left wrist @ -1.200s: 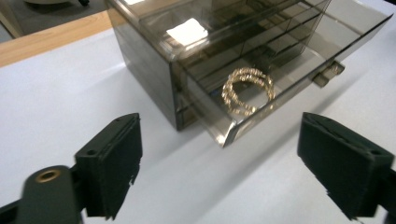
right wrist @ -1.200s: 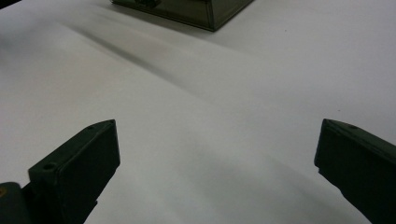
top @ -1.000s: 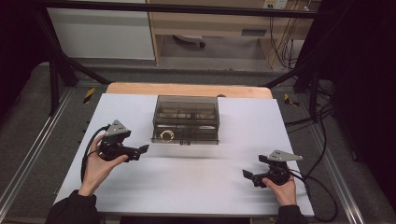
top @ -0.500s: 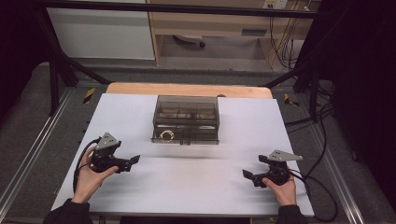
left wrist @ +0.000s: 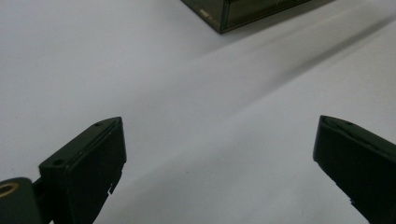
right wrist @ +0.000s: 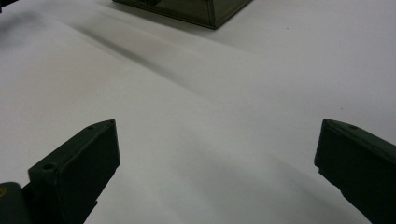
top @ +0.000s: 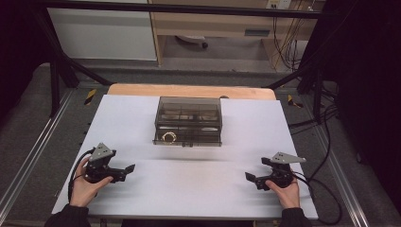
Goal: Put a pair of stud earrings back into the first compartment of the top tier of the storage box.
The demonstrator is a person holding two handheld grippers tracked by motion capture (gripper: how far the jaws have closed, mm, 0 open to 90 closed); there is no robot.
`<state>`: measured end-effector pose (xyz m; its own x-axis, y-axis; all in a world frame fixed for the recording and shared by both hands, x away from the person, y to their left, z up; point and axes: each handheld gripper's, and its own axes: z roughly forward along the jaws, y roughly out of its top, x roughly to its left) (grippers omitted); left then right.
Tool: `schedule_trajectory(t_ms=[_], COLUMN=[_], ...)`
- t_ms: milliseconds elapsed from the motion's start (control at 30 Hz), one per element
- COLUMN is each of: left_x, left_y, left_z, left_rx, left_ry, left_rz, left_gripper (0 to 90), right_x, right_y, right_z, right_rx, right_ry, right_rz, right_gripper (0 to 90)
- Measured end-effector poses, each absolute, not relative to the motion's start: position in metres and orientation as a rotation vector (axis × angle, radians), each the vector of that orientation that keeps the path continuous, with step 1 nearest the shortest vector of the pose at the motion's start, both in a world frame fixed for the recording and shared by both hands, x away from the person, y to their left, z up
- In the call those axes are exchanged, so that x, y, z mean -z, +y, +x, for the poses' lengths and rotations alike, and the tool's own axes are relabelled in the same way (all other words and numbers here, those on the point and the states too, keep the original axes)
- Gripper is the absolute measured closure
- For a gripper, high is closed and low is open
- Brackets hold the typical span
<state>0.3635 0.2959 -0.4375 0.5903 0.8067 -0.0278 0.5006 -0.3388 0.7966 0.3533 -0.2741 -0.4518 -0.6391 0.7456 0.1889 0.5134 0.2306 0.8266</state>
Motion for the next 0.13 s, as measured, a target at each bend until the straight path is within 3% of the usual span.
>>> schedule_trajectory(t_ms=[133], left_x=[0.4387], left_y=[0.2978], left_z=[0.3634], left_rx=[-0.486], left_ry=[1.05], left_rz=[2.006], left_gripper=[2.2], right_x=[0.4517], right_y=[-0.2742], right_z=[0.3534], right_rx=[-1.366], right_ry=[2.26], right_rz=[1.182], right_gripper=[0.6])
